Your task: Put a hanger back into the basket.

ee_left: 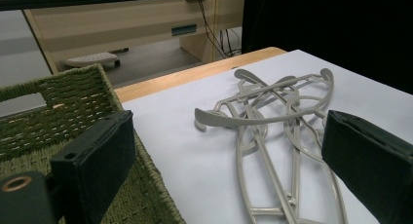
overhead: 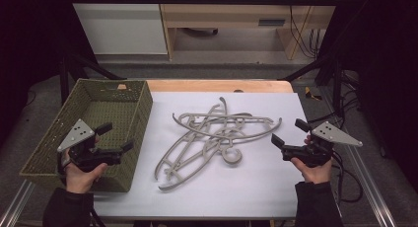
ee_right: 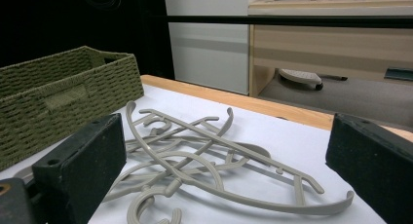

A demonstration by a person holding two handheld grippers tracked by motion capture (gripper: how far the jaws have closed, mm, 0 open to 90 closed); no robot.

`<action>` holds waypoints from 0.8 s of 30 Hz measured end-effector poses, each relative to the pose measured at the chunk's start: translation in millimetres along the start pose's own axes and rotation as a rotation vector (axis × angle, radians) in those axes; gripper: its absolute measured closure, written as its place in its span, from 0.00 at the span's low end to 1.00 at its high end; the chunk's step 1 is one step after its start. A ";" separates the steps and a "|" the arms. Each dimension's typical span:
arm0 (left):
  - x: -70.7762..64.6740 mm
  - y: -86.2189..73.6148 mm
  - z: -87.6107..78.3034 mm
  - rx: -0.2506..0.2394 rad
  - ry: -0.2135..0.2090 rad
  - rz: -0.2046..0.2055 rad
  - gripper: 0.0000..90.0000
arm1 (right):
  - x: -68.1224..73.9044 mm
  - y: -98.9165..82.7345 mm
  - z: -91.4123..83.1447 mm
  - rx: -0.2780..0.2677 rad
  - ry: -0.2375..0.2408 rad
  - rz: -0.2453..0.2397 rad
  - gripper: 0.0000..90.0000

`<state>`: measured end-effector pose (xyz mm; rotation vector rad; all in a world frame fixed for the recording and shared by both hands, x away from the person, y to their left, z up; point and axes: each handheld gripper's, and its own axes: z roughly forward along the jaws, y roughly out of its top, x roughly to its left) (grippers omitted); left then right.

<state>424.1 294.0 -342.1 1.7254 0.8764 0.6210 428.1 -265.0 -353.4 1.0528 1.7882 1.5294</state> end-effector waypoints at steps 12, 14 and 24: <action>-11.8 5.8 10.6 0.022 -0.034 0.040 0.06 | 1.2 -0.7 2.3 0.010 0.011 -0.002 0.01; -14.9 8.1 12.6 0.028 -0.043 0.053 0.06 | 2.7 -0.2 3.3 0.019 0.010 -0.001 0.01; -35.0 25.7 36.7 0.067 -0.110 0.100 0.07 | 5.8 0.3 5.2 0.022 0.012 -0.017 0.01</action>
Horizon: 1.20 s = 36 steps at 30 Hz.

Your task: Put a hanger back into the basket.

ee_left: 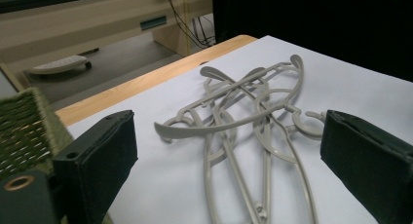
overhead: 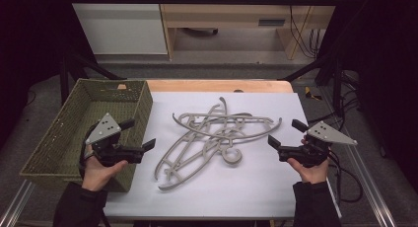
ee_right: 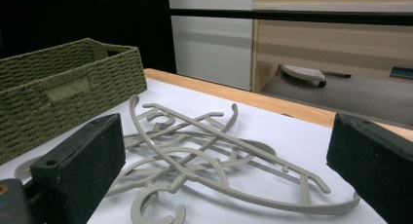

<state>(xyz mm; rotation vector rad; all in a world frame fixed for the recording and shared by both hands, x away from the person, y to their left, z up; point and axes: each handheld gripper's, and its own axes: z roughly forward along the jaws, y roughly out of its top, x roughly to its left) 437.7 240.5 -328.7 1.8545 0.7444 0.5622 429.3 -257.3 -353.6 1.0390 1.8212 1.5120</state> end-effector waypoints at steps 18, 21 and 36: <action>-33.9 29.6 87.5 0.170 -0.088 0.090 0.10 | -0.1 -0.8 1.1 0.008 0.010 -0.011 0.01; -38.0 29.6 103.9 0.204 -0.103 0.103 0.10 | 1.1 -1.1 2.2 0.012 0.012 -0.005 0.01; -43.4 18.5 176.4 0.350 -0.122 0.144 0.16 | 0.2 -3.9 5.9 0.034 0.013 -0.013 0.01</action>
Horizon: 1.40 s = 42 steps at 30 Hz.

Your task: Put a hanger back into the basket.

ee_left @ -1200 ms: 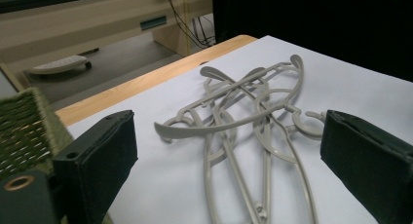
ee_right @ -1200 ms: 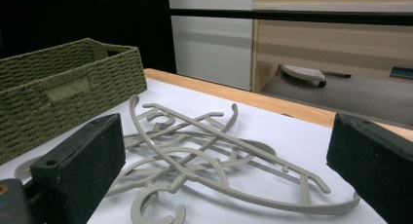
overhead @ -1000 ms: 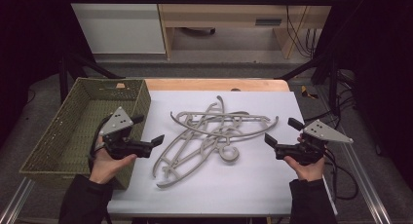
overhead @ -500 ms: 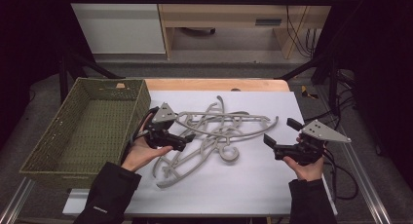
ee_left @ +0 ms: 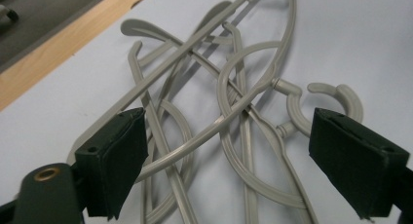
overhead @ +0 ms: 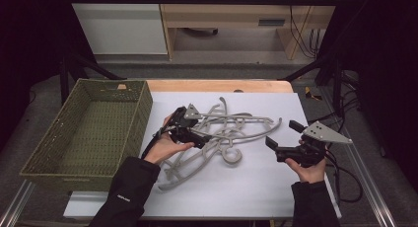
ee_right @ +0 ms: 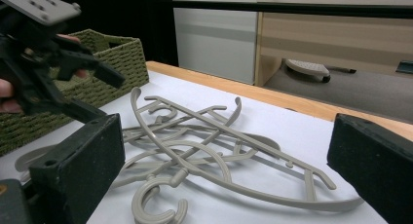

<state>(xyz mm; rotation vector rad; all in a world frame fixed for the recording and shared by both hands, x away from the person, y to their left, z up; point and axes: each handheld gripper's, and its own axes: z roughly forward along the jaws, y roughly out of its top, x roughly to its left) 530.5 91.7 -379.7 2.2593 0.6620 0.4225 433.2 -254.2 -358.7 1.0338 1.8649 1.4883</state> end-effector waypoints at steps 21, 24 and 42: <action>12.5 -16.3 73.2 0.156 0.026 0.040 0.44 | 0.0 -0.7 1.7 0.004 0.004 0.001 0.01; 14.2 -17.8 75.1 0.172 0.005 0.044 0.47 | -0.2 -0.7 1.4 0.005 0.004 0.003 0.01; 1.5 -16.6 65.2 0.259 -0.088 0.124 0.87 | 0.8 -1.6 3.4 0.014 0.006 -0.003 0.01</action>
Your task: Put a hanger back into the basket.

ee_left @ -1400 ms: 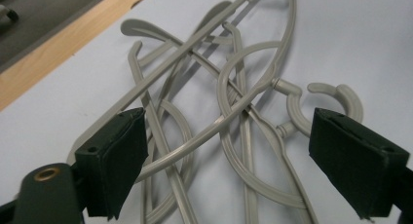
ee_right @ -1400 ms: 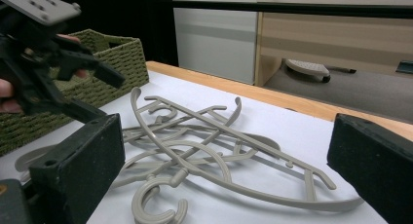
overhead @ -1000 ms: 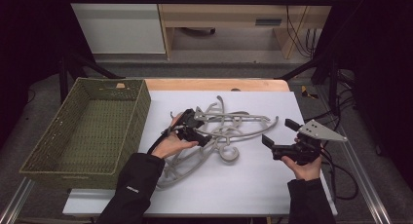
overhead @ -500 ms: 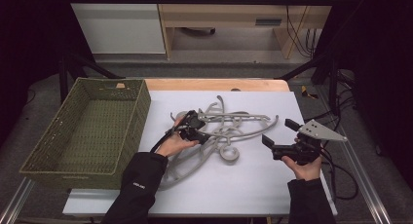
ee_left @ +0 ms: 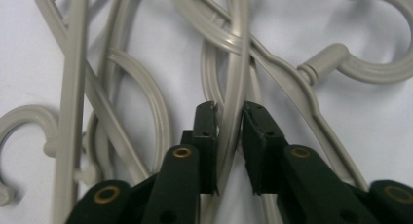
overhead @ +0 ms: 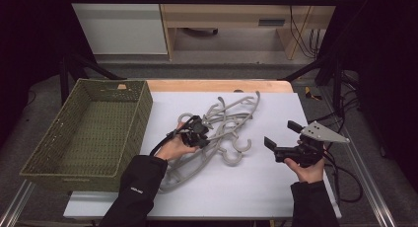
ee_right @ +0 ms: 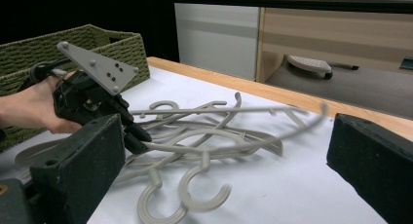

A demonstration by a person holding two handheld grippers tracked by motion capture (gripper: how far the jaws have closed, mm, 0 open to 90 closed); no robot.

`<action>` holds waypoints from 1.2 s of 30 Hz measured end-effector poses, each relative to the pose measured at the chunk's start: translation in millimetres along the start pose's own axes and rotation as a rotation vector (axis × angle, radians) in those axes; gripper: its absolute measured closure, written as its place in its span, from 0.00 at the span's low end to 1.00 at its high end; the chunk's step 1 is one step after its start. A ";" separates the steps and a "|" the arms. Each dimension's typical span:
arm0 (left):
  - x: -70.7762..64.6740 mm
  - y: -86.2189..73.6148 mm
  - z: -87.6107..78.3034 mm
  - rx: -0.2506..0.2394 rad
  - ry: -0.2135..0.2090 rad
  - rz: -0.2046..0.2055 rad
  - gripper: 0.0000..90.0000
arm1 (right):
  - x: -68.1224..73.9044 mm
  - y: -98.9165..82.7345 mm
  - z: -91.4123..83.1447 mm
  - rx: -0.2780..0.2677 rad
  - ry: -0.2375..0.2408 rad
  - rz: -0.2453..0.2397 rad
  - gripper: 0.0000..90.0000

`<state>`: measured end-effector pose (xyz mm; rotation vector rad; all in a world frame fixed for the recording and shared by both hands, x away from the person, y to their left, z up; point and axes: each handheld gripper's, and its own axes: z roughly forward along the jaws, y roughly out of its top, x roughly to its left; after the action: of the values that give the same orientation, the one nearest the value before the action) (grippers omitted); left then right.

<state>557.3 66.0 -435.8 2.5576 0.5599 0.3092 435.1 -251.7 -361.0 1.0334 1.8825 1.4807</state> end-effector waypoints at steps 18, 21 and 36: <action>3.2 6.2 5.0 0.041 -0.066 -0.134 0.90 | 0.3 0.1 0.0 -0.002 0.005 0.002 0.01; 0.8 7.1 4.2 0.041 -0.058 -0.132 0.91 | 0.0 0.0 0.2 -0.002 0.005 -0.001 0.01; -13.6 9.8 -25.3 -0.059 -0.029 -0.089 0.92 | 0.2 -0.1 0.0 -0.004 0.003 -0.001 0.01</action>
<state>540.5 62.9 -410.8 2.4682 0.6417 0.2536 434.9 -251.6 -361.1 1.0286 1.8818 1.4853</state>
